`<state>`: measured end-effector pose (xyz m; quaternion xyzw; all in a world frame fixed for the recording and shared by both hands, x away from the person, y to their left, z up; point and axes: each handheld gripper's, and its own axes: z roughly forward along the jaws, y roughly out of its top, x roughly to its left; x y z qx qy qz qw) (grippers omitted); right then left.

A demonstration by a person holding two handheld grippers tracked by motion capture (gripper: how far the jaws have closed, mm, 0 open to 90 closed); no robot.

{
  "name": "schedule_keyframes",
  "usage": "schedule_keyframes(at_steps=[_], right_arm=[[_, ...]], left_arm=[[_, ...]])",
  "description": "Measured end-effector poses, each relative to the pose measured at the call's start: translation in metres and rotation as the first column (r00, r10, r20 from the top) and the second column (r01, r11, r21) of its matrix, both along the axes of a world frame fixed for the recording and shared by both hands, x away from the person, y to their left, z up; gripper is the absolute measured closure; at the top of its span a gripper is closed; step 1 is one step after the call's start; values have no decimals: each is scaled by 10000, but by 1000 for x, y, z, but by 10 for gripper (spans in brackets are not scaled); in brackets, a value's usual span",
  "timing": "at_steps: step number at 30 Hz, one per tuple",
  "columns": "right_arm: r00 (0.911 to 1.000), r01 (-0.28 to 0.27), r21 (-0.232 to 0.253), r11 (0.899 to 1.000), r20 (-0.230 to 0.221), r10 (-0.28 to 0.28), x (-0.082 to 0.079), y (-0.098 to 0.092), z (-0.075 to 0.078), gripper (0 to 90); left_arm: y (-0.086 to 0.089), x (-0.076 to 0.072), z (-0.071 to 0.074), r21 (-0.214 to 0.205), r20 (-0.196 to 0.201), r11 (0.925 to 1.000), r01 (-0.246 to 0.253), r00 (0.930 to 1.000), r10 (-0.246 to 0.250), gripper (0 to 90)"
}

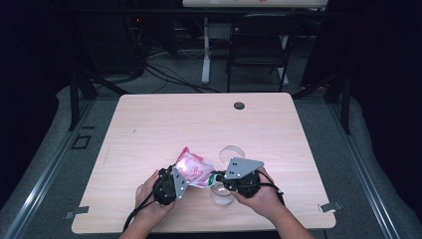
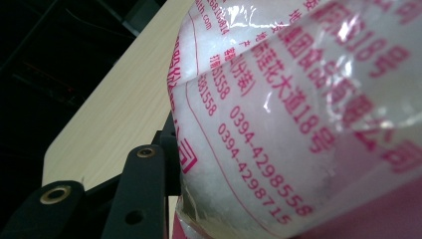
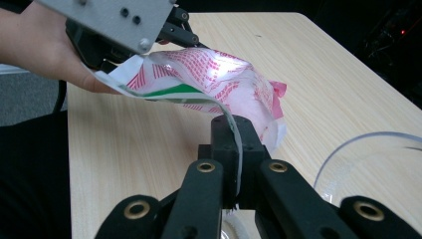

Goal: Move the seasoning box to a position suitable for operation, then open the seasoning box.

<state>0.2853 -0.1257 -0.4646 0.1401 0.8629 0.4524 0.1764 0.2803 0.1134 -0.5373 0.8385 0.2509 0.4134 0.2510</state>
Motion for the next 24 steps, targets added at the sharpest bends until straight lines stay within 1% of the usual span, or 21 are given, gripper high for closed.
schedule_keyframes(at_steps=[3,5,7,8,9,10,12,16,22,24], right_arm=[[9997,122,56,9999,-205,-121,1,-4,1,900],[9992,274,225,9994,-282,-268,-2,-6,2,900],[9992,372,245,9990,-143,-369,-7,-7,1,900],[9991,422,343,9985,-109,-419,-8,-7,0,900],[9990,435,288,9986,-98,-432,-9,-7,-1,900],[9991,420,127,9990,-111,-419,-9,-8,-2,900],[9987,463,264,9986,-213,-458,-8,-9,-4,900],[9989,412,336,9986,-242,-404,-8,-11,-7,900],[9988,410,346,9986,-276,-400,-7,-11,-9,900],[9987,421,423,9982,-301,-408,-7,-11,-9,900]], left_arm=[[-2,-1,2,97,239,9999,81,9997,-84,601],[-3,-2,3,170,337,9997,172,9993,-177,602],[-4,-3,3,173,477,9997,185,9987,-193,603],[-4,-2,3,251,482,9995,199,9986,-211,603],[-4,-2,3,332,526,9992,207,9984,-224,603],[-5,-3,2,336,522,9992,209,9984,-226,604],[-6,-3,1,442,624,9988,204,9978,-231,604],[-6,-2,1,473,576,9987,201,9981,-228,605],[-5,-1,1,518,661,9985,175,9976,-210,605],[-5,-1,2,563,646,9983,178,9977,-214,605]])
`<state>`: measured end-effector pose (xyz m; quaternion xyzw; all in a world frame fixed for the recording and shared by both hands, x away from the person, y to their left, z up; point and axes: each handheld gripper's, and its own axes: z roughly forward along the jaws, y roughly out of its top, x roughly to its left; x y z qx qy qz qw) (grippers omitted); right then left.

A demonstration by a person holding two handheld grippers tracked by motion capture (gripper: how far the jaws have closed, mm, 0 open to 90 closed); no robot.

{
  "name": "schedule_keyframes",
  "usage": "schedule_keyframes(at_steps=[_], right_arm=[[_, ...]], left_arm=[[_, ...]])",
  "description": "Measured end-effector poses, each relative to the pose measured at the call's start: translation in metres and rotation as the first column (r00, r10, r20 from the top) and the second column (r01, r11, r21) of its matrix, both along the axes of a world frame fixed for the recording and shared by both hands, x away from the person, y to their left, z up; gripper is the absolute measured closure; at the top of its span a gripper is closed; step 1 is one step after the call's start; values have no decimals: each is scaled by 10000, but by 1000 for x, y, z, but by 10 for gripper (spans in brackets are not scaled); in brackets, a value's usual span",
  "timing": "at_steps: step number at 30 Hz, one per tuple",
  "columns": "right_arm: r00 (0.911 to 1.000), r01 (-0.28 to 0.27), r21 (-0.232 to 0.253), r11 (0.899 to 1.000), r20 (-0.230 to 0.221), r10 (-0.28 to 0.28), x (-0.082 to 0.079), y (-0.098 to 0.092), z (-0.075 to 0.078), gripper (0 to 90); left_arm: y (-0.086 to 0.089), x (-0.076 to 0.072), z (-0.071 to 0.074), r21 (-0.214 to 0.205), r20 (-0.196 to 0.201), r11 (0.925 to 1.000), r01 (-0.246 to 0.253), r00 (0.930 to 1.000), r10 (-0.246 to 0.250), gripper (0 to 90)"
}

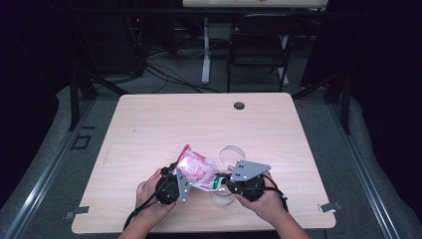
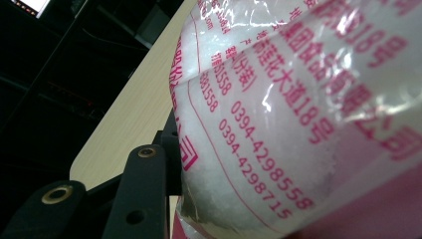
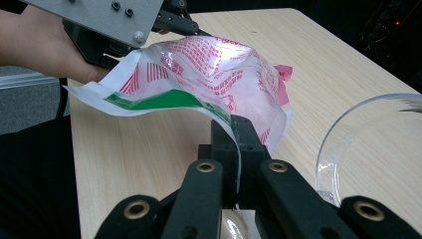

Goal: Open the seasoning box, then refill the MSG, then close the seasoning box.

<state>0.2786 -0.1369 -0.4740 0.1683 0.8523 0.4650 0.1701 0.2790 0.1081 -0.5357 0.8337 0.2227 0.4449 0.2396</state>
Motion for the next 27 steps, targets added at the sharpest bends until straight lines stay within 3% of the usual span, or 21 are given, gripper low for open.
schedule_keyframes(at_steps=[9,18,21,24,27], right_arm=[[10000,72,43,10000,36,-73,0,-2,1,900],[9997,199,89,9998,165,-200,1,-6,4,900],[9995,265,89,9996,170,-266,2,-8,4,900],[9995,266,85,9996,162,-267,2,-8,4,900],[9994,285,49,9996,204,-286,2,-8,4,900]], left_arm=[[-2,2,3,109,-32,9999,123,9999,-123,605],[-5,8,9,376,159,9986,359,9992,-365,605],[-5,8,9,354,409,9986,381,9984,-395,606],[-5,7,10,530,348,9980,356,9987,-375,606],[-6,6,8,401,353,9987,313,9988,-327,607]])
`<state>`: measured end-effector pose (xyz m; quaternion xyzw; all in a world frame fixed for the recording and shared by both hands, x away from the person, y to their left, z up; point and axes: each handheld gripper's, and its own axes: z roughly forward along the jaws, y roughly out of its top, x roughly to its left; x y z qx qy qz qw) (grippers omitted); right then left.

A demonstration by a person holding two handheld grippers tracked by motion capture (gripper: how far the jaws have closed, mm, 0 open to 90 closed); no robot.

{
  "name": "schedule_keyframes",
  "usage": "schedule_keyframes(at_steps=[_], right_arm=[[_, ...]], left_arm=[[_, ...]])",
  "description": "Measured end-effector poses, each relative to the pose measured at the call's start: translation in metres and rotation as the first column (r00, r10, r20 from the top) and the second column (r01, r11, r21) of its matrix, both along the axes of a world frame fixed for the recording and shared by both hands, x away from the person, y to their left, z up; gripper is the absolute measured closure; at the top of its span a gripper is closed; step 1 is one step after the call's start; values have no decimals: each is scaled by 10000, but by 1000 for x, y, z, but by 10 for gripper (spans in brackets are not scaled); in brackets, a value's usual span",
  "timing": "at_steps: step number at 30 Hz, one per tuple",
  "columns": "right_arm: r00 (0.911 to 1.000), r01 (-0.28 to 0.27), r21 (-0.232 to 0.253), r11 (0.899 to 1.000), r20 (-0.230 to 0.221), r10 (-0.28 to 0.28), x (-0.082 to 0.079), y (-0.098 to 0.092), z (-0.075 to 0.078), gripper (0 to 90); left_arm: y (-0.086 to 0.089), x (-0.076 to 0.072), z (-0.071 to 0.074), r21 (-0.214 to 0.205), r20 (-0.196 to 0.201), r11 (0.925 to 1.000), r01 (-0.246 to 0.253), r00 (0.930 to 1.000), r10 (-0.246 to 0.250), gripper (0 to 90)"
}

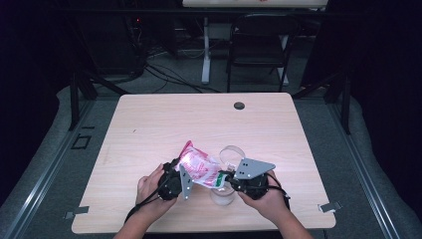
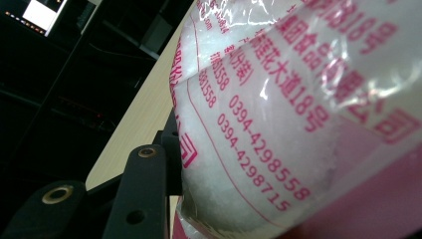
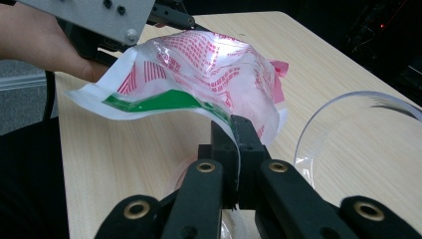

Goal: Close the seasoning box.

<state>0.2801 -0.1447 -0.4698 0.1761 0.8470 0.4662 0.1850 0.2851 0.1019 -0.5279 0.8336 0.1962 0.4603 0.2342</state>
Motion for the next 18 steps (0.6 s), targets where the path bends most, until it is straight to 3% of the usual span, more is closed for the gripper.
schedule_keyframes(at_steps=[9,18], right_arm=[[10000,41,45,10000,-88,-40,1,-3,-3,900],[10000,4,45,10000,-98,-4,0,-2,-5,900]], left_arm=[[-1,-4,2,598,596,9982,-87,9982,51,607],[0,-6,5,957,753,9952,-219,9971,147,608]])
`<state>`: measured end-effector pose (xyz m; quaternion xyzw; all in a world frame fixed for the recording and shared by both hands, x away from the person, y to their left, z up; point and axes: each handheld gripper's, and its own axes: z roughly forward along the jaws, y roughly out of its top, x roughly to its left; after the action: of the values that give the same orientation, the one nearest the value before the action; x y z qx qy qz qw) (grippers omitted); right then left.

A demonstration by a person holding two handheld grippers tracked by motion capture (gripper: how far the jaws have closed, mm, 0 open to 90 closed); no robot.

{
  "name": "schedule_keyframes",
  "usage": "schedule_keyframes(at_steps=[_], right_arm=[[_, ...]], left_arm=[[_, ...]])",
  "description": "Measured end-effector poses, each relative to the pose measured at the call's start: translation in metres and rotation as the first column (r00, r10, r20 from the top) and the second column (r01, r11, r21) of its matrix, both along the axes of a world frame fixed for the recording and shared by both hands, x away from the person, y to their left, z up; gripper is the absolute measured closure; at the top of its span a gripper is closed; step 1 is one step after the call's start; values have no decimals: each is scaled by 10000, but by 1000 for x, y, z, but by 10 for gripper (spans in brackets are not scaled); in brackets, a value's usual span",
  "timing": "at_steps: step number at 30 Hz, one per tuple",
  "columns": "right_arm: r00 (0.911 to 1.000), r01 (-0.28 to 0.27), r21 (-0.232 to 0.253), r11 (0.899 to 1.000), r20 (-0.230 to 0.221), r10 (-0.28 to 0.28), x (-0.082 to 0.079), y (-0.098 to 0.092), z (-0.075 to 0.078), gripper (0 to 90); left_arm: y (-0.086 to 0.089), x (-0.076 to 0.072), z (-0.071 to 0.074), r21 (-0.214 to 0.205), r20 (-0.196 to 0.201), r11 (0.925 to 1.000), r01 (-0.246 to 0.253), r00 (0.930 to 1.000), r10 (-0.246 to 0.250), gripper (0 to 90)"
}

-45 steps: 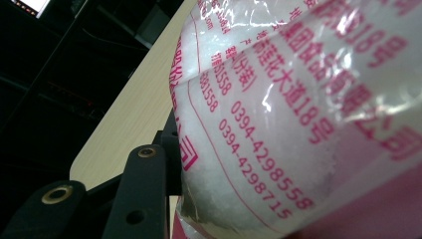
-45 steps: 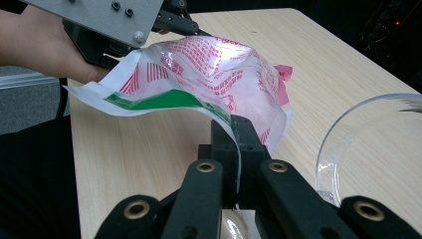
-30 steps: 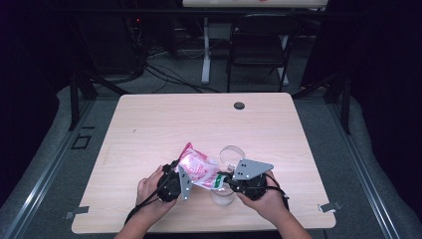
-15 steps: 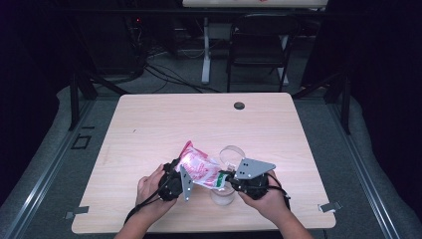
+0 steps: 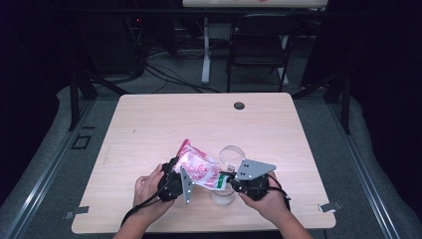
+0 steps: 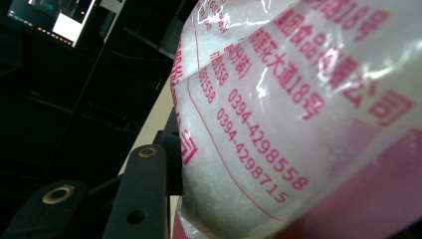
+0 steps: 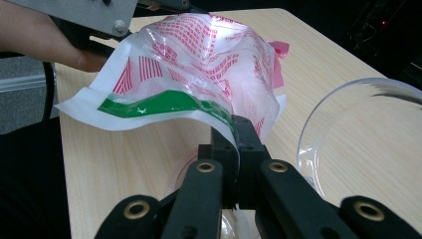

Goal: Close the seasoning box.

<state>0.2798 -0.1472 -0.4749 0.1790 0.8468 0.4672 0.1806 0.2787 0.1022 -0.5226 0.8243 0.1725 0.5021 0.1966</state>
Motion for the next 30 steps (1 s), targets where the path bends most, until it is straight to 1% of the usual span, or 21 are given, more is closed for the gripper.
schedule_keyframes(at_steps=[7,10,12,13,17,18,24,25,30], right_arm=[[10000,0,44,10000,-63,1,-1,1,-3,900],[9999,0,64,10000,-101,0,-1,0,-3,900],[9998,31,76,10000,-174,-30,0,-1,-3,900],[9998,12,113,9999,-213,-10,0,-1,-4,900],[9995,60,60,10000,-322,-58,2,-3,-6,900],[9995,47,69,10000,-322,-45,2,-3,-6,900],[9992,71,84,9999,-392,-68,2,-4,-7,900],[9993,92,75,9999,-368,-89,2,-4,-7,900],[9992,73,14,10000,-404,-72,2,-4,-8,900]], left_arm=[[0,0,1,111,134,9999,-67,9999,66,610],[-1,-1,2,321,288,9995,-54,9996,45,610],[-2,-1,1,365,341,9993,-64,9994,52,610],[-2,-1,1,559,346,9984,-51,9994,32,610],[-4,-2,1,717,360,9974,-24,9994,-2,611],[-4,-2,1,837,395,9965,-44,9992,11,611],[-6,-2,1,979,628,9952,-35,9980,-27,612],[-6,-3,1,1100,612,9939,-73,9981,5,612],[-7,-4,2,1394,713,9902,-131,9974,31,613]])
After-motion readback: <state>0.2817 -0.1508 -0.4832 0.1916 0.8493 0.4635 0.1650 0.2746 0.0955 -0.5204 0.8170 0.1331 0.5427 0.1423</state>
